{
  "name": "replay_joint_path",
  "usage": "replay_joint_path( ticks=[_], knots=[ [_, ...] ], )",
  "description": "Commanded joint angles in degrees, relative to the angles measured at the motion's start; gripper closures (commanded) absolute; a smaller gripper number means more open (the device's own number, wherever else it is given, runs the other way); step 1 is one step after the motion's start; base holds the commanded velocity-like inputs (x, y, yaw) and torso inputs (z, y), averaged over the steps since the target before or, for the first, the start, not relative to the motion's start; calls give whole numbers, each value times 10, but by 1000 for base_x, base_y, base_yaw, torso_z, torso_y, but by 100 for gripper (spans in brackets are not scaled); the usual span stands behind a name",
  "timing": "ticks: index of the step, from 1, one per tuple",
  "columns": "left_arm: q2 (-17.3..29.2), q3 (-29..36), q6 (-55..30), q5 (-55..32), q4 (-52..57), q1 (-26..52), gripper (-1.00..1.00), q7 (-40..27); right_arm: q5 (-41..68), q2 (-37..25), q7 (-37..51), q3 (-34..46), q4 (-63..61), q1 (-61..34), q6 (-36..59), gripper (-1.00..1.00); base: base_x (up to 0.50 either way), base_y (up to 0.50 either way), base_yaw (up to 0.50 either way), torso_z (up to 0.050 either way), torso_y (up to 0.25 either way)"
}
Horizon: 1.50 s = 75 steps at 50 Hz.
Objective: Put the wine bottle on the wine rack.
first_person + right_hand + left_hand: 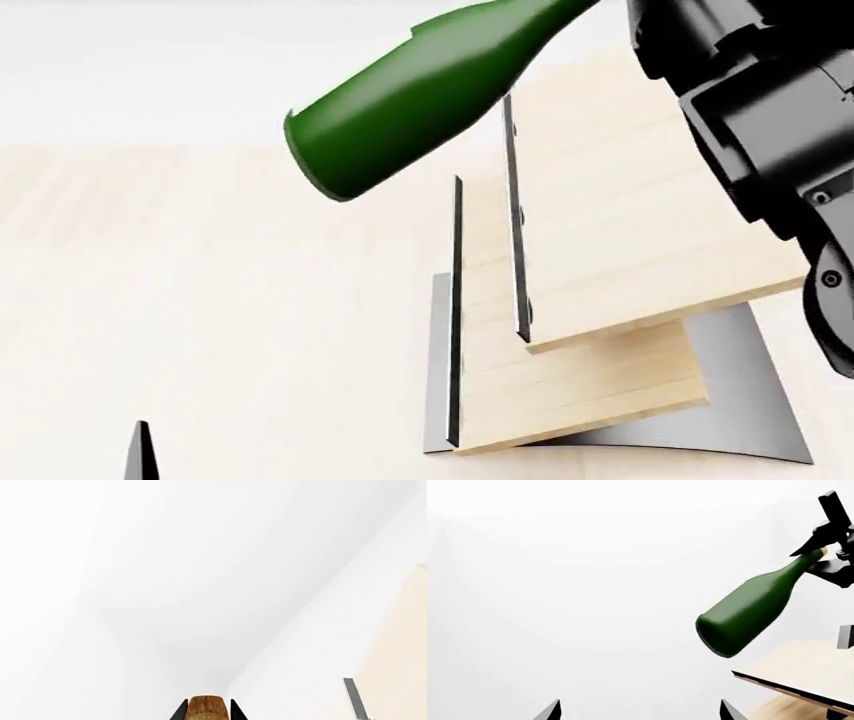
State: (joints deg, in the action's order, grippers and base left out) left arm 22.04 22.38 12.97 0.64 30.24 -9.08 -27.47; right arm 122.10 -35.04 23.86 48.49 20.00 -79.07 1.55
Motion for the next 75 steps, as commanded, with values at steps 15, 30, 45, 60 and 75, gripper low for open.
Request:
replay_joint_path(
  ticks=[15, 30, 45, 60, 75],
  knots=[
    [2, 7, -4, 5, -1, 1, -100, -3, 35, -100, -14, -86, -27, 77, -49, 100, 0, 0, 0, 0, 1],
    [3, 9, -3, 5, -6, 3, -100, -5, 53, -133, -28, -103, -24, 106, -46, 100, 0, 0, 0, 0, 1],
    [4, 11, 0, 5, -10, 6, -100, -7, 43, -146, -43, -98, -18, 136, -49, 100, 0, 0, 0, 1, 1],
    [5, 15, -3, 6, -11, 6, -100, -8, 37, -143, -54, -94, -15, 152, -47, 100, 0, 0, 0, 0, 1],
    [6, 17, -2, 6, -11, 8, -100, -11, 33, -145, -60, -92, -11, 153, -40, 100, 0, 0, 0, 0, 1]
  ],
)
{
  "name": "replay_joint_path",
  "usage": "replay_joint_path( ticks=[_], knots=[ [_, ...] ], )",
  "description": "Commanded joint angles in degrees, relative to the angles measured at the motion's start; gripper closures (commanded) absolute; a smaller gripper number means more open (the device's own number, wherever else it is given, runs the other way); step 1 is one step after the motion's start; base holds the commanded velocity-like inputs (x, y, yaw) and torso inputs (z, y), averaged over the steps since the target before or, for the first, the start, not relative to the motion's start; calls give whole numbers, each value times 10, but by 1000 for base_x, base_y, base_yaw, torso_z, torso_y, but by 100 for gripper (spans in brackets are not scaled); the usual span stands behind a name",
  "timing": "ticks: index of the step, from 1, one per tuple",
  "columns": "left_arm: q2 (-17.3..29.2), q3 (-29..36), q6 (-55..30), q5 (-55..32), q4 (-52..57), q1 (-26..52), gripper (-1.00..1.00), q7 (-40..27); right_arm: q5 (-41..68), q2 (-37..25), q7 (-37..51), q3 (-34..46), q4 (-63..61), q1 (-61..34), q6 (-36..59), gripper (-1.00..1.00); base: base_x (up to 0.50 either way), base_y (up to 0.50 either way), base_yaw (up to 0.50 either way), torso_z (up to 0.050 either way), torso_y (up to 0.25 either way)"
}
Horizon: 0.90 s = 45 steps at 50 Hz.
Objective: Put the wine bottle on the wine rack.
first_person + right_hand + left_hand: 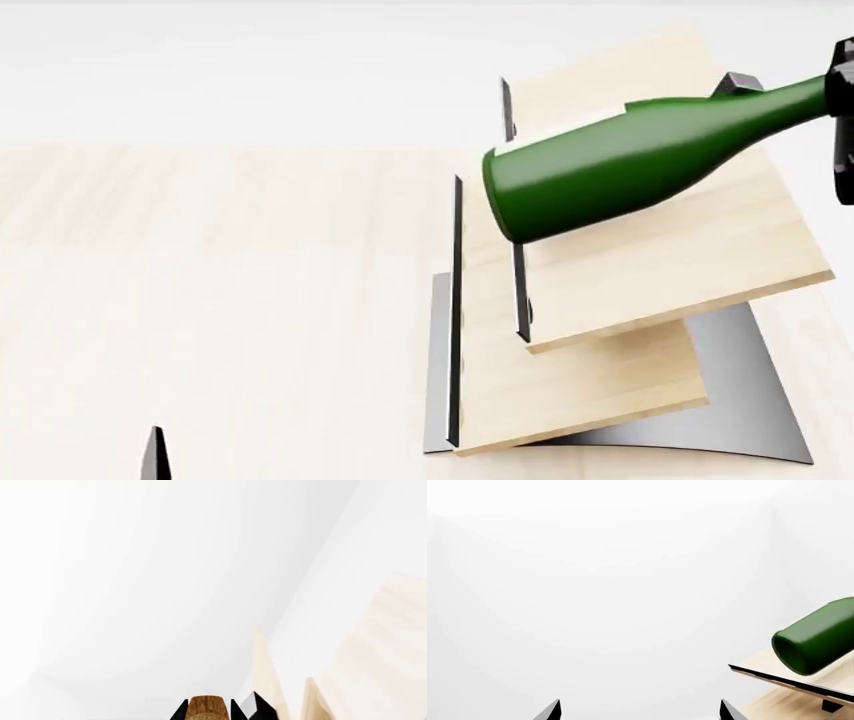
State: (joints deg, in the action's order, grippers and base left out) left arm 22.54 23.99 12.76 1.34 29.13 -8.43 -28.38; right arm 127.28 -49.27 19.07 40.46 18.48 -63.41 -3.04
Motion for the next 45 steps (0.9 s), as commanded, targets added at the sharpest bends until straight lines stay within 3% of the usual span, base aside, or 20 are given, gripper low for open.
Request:
replay_joint_path(
  ticks=[1, 45],
  knots=[
    [1, 1, 0, -1, -1, 1, -100, -2, -18, -4, -12, -13, 3, -3, 6, 100, 0, 0, 0, 0, 0],
    [5, 9, -1, 2, -3, 4, -100, -7, -34, 15, -35, 2, 28, 22, 15, 100, 0, 0, 0, 0, 0]
  ],
)
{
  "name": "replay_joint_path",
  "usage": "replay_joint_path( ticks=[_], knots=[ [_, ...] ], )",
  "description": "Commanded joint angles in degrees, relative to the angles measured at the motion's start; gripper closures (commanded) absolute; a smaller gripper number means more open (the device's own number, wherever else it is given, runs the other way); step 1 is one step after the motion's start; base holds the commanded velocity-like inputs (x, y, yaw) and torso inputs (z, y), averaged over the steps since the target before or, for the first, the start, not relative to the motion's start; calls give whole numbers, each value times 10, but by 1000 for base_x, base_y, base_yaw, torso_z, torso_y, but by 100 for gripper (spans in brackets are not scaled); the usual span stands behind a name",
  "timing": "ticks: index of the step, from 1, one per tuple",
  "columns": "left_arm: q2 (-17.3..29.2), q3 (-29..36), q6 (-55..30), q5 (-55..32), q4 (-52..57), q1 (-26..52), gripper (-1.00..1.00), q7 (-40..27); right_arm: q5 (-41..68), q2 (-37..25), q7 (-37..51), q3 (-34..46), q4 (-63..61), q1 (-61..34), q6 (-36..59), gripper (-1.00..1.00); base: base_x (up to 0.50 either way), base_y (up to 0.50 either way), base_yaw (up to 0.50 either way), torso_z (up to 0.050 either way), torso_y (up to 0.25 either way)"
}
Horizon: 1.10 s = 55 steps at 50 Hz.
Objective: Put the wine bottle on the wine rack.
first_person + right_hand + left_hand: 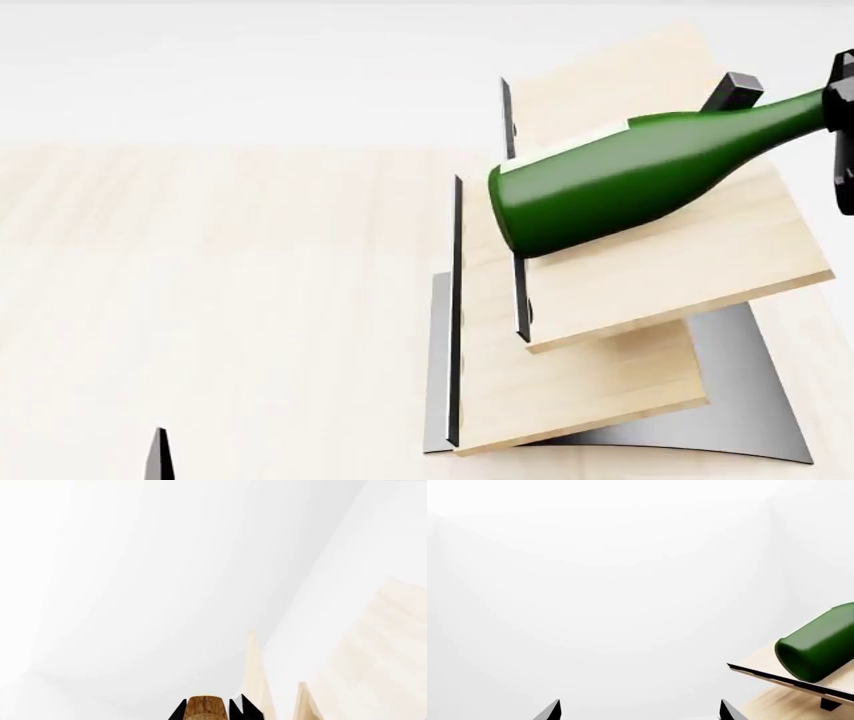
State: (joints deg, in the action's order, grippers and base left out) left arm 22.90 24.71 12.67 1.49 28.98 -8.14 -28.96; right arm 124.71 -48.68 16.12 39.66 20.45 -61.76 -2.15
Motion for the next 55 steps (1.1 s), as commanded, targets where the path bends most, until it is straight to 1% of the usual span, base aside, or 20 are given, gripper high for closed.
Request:
replay_joint_path(
  ticks=[1, 19, 20, 45, 48, 55],
  knots=[
    [1, 2, 0, 0, -1, 1, -100, -1, -8, 11, -8, 11, 13, 7, 7, 100, 0, 0, 0, 0, 0],
    [3, 4, 0, 0, -2, 3, -100, -3, -8, 15, -13, 11, 21, 12, 12, 100, 0, 0, 0, 0, 0],
    [3, 4, -1, 0, -1, 2, -100, -3, -7, 16, -15, 12, 24, 12, 14, -100, 0, 3, 3, 0, 0],
    [5, 8, -2, 1, -1, 4, -100, -7, -2, 5, -14, 1, 9, 25, 11, -100, 0, 0, 0, 0, 0],
    [5, 7, -3, -1, 0, 5, -100, -7, 0, -1, -11, -3, -3, 30, 7, -100, 0, 0, 0, 0, 0],
    [7, 9, -5, 0, 4, 4, -100, -8, 12, -39, -4, -32, -64, 63, -23, -100, 0, 0, 0, 0, 0]
  ],
)
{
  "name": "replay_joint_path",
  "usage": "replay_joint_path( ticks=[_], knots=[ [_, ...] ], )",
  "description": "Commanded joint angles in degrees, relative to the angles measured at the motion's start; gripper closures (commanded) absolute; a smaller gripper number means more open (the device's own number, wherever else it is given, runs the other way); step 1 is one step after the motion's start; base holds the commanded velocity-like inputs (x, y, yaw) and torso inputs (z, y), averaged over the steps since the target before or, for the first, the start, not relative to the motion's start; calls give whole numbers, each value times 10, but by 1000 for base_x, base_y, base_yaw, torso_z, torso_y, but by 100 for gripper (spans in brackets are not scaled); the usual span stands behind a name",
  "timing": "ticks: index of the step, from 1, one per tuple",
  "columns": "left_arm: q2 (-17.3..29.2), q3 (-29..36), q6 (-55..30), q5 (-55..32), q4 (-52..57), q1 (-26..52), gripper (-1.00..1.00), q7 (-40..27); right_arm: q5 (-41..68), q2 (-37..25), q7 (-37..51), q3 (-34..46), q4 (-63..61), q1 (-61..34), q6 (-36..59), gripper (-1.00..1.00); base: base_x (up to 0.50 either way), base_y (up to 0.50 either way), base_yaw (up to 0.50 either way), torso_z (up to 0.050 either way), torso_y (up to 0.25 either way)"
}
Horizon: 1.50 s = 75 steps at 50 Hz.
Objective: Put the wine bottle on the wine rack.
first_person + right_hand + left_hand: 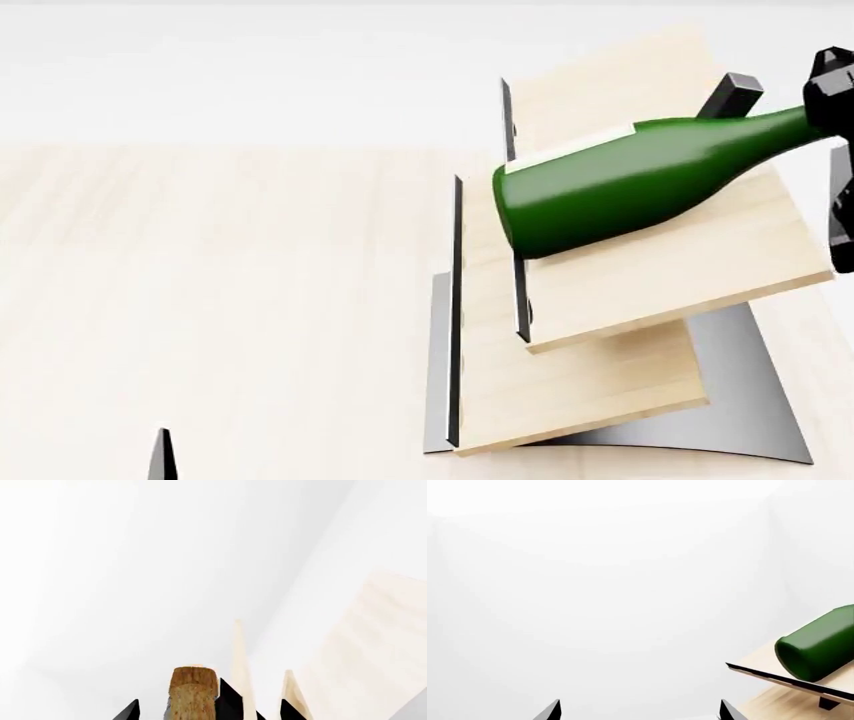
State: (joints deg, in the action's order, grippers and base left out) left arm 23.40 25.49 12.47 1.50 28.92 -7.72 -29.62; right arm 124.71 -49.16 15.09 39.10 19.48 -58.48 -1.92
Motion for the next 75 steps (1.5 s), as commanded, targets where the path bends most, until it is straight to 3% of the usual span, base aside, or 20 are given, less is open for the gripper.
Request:
replay_joint_path(
  ticks=[1, 13, 23, 30, 37, 43, 51, 64, 68, 70, 74, 75],
  knots=[
    [2, 1, -3, 1, 4, 0, -100, -2, 13, -39, 7, -30, -61, 35, -29, -100, 0, 0, 0, 0, 0],
    [2, 5, -3, 4, 4, -1, -100, -3, 55, -147, -5, -117, -208, 166, -131, -100, 0, 0, 0, 0, 0],
    [2, 7, -3, 6, 2, 1, -100, -4, 46, -198, -16, -154, -288, 260, -212, -100, 0, 0, 0, 0, 0],
    [3, 7, -2, 4, 2, 1, -100, -5, -78, -209, 25, -122, -323, 280, -264, -100, 0, 0, 0, 0, 0],
    [4, 7, 0, 4, 0, 2, -100, -7, -385, -202, 174, -43, -320, 233, -237, -100, 0, 0, 0, 0, 0],
    [5, 8, 0, 5, 4, 0, -100, -8, -460, -210, 235, -45, -344, 232, -252, -100, 0, 0, 0, 0, 0],
    [7, 8, 0, 6, 9, -2, -100, -9, -608, -272, 300, -59, -428, 264, -307, -100, 0, 0, 0, 0, 0],
    [7, 11, -2, 8, 9, 0, -100, -11, -678, -408, 395, -61, -498, 343, -483, -100, 0, 0, 0, 0, 0],
    [7, 11, -1, 8, 7, 0, -100, -11, -687, -408, 396, -62, -503, 343, -490, -100, 0, 0, 0, 0, 0],
    [7, 12, -1, 8, 6, 1, -100, -12, -672, -408, 363, -57, -511, 348, -536, -100, 0, 0, 0, 0, 0],
    [7, 13, -1, 8, 6, 0, -100, -12, -709, -408, 388, -62, -520, 345, -557, -100, 0, 0, 0, 0, 0],
    [7, 13, 0, 8, 6, 0, -100, -12, -638, -322, 302, -148, -596, 430, -471, -100, 0, 0, 0, 0, 0]
  ],
)
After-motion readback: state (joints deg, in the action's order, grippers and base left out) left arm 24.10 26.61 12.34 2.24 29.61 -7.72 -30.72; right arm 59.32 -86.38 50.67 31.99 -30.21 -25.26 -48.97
